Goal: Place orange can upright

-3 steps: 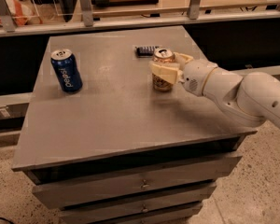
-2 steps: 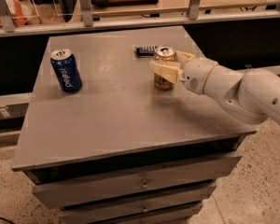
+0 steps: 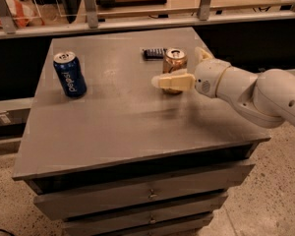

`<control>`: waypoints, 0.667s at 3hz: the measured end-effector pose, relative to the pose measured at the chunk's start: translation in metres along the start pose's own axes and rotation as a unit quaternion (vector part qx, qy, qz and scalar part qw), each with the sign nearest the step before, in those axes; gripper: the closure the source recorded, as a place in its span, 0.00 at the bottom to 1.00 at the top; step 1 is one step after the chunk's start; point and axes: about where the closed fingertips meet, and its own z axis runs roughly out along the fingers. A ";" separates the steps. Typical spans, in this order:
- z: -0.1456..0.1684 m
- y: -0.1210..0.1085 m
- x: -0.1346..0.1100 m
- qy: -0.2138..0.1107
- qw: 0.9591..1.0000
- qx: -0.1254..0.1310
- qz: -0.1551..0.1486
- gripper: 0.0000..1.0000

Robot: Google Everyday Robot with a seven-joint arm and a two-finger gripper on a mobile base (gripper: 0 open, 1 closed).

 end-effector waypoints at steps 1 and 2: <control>-0.008 -0.002 -0.002 0.004 1.000 -0.019 -0.016 0.00; -0.025 -0.005 -0.002 0.021 0.999 -0.040 -0.030 0.00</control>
Offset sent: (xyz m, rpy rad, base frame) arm -0.0284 -0.0461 0.0015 -0.1199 0.0046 0.1333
